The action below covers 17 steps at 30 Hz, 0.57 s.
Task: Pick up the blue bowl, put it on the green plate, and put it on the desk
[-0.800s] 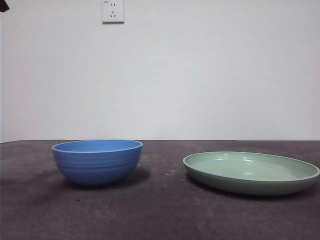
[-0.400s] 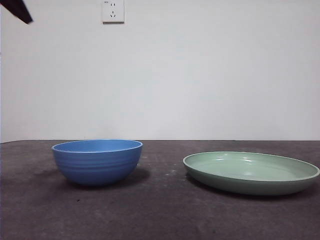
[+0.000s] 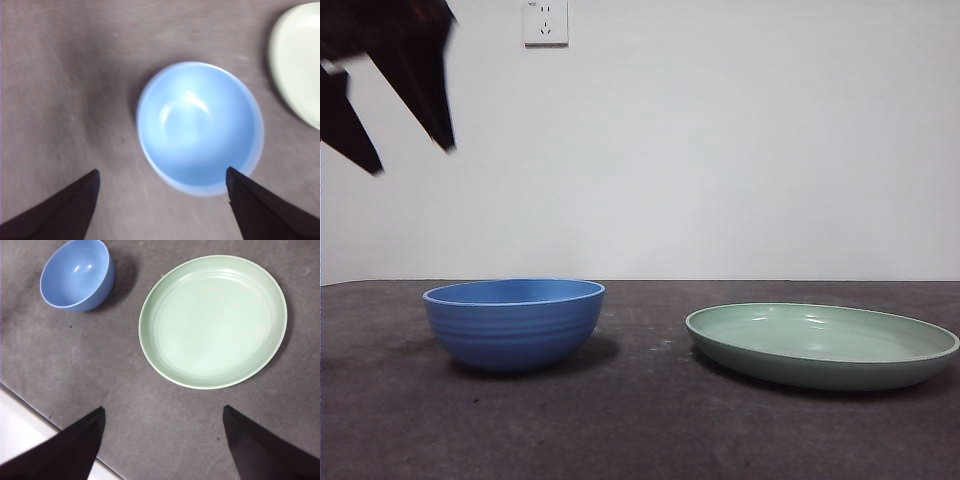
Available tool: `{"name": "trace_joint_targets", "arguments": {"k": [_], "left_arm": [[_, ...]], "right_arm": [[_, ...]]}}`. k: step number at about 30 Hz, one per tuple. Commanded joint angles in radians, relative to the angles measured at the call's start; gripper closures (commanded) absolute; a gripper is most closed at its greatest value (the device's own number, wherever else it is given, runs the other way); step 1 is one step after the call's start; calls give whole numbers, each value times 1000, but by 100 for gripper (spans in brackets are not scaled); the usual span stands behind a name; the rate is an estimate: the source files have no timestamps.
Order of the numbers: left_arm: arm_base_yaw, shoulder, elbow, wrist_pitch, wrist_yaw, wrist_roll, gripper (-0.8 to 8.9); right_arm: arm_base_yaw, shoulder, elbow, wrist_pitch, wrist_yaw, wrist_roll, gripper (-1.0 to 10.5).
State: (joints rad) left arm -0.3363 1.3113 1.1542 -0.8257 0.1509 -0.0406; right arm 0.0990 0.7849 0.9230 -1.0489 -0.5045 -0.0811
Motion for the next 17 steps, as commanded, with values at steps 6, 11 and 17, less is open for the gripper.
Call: {"name": "trace_joint_targets", "arguments": {"k": [6,11,17], "left_arm": [[-25,201,23,102,-51,-1,410],[-26,296,23,141,-51,-1,411],[-26,370,23,179,-51,-1,414]], "right_arm": [[4,5,19,9,-3,3,569],[4,5,19,17,-4,3,569],[4,5,19,19,-3,3,569]]}}
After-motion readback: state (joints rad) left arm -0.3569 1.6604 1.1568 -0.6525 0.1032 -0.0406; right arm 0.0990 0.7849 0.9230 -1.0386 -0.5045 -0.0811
